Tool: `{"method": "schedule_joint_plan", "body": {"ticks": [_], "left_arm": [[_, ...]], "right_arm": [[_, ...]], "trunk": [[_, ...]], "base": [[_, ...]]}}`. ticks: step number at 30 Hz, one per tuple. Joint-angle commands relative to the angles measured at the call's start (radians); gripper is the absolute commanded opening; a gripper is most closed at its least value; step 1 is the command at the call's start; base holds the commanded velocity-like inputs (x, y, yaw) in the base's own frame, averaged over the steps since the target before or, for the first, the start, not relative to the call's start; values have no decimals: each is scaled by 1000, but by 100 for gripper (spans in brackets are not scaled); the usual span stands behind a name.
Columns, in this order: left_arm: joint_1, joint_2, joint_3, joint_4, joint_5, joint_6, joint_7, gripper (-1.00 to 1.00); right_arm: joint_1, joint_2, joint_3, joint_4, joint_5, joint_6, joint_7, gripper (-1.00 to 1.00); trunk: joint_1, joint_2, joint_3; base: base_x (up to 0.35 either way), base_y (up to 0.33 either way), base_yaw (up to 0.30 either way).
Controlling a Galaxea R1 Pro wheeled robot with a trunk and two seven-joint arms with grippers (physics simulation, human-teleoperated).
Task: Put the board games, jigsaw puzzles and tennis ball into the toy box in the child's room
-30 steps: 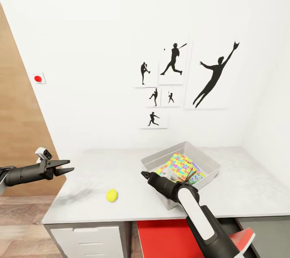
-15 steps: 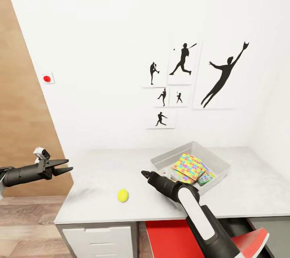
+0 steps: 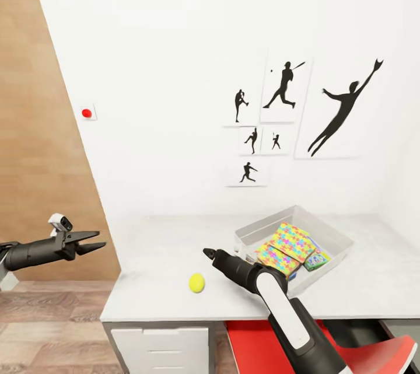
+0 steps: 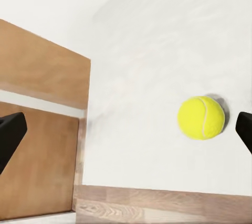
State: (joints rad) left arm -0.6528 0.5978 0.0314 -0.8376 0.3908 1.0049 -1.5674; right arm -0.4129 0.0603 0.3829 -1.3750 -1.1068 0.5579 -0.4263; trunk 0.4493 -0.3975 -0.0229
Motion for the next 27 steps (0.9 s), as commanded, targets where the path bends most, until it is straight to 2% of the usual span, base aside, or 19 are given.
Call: {"method": "schedule_joint_plan", "body": {"ticks": [1, 4, 11, 18, 21, 23, 27], "left_arm": [[-1, 0, -1, 0, 1, 11, -3, 100], [-1, 1, 0, 1, 0, 11, -3, 100], [-1, 24, 2, 2, 2, 11, -3, 100], [-1, 29, 5, 11, 2, 10, -3, 100], [-1, 29, 5, 12, 2, 9, -3, 100], [-1, 30, 5, 12, 2, 9, -3, 100], [-1, 30, 5, 12, 2, 9, -3, 100]], "right_arm": [[-1, 0, 3, -1, -10, 0, -11, 100], [-1, 1, 6, -1, -10, 0, -11, 100], [-1, 1, 8, 0, -9, 0, -19, 100], [-7, 6, 7, 8, -9, 9, -37, 100], [-44, 11, 4, 6, -10, 41, -79, 100], [-93, 14, 0, 11, -14, 89, -145, 100], [-173, 22, -4, 16, -19, 135, -248, 100]], "trunk": [[1, -3, -3], [1, -3, -7], [1, -3, -15], [1, -3, -25], [1, -3, -29], [1, -3, -32], [1, -3, -38]], "base": [[0, 152, 169], [0, 152, 178], [0, 146, 187], [0, 37, 170], [0, 5, 158], [0, 2, 157], [0, 1, 157]]}}
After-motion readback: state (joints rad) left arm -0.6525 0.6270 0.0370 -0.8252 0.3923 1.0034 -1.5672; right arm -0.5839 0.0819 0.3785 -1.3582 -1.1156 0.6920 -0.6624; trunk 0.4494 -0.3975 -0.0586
